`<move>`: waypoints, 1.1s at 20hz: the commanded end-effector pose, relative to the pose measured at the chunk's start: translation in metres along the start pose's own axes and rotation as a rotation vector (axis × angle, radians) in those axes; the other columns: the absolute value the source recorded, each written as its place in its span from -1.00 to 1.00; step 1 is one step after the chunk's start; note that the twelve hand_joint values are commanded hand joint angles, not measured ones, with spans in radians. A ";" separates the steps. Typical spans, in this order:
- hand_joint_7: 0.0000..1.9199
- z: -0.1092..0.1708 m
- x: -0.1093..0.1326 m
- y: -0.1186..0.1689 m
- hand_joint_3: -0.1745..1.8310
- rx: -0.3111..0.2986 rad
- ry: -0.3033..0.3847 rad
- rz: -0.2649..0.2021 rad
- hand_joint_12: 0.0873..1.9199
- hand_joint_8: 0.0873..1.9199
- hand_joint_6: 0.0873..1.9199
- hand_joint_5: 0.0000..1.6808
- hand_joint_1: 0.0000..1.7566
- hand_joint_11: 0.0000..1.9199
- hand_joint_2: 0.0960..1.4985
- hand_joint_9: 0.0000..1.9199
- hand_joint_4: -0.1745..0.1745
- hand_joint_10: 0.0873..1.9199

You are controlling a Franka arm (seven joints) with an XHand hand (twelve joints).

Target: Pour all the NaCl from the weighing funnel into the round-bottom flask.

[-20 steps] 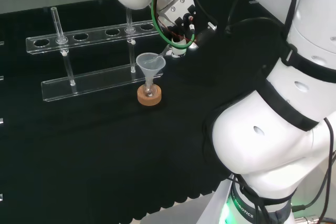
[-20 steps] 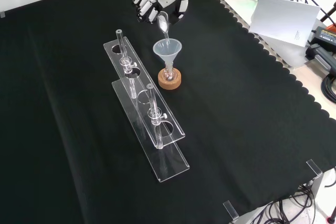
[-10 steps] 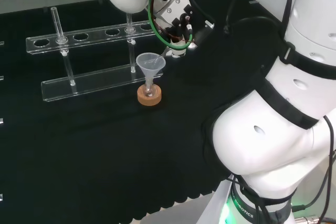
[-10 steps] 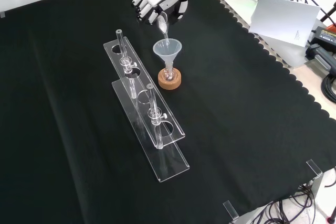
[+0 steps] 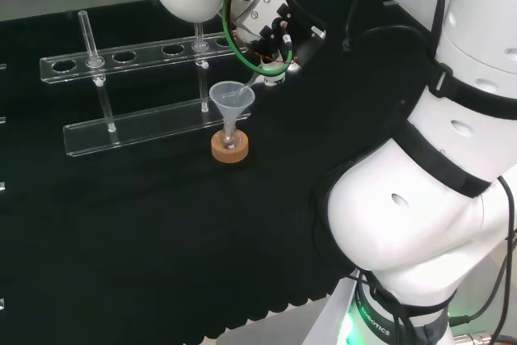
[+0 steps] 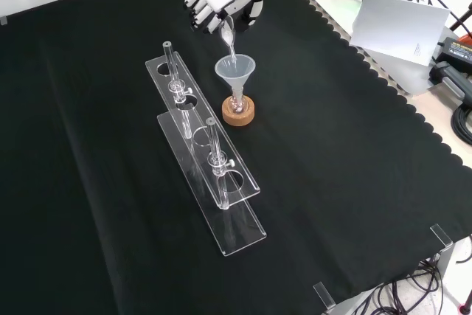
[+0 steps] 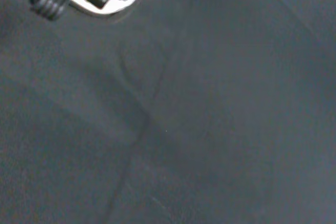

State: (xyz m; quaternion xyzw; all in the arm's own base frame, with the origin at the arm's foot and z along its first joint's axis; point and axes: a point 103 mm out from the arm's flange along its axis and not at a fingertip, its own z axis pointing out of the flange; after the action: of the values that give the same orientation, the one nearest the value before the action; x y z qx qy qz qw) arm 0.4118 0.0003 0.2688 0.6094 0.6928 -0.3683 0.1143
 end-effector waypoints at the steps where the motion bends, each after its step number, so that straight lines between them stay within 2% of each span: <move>1: -0.46 -0.006 -0.001 -0.001 -0.21 0.002 -0.029 0.004 0.29 -0.34 -0.30 0.47 0.26 -0.49 -0.15 -0.20 1.00 -0.53; 6: -0.47 -0.010 -0.002 -0.002 -0.21 0.013 -0.067 0.013 0.29 -0.35 -0.30 0.47 0.26 -0.49 -0.15 -0.20 1.00 -0.53; 13: -0.48 -0.018 0.002 0.000 -0.21 0.009 -0.132 -0.001 0.29 -0.35 -0.30 0.47 0.26 -0.50 -0.15 -0.21 1.00 -0.53; 22: -0.49 -0.020 0.007 0.004 -0.21 0.023 -0.139 -0.002 0.29 -0.35 -0.30 0.47 0.26 -0.50 -0.15 -0.22 1.00 -0.53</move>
State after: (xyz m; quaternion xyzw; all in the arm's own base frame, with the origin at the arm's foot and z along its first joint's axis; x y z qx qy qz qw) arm 0.4155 0.0300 0.2818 0.5786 0.6947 -0.3986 0.1539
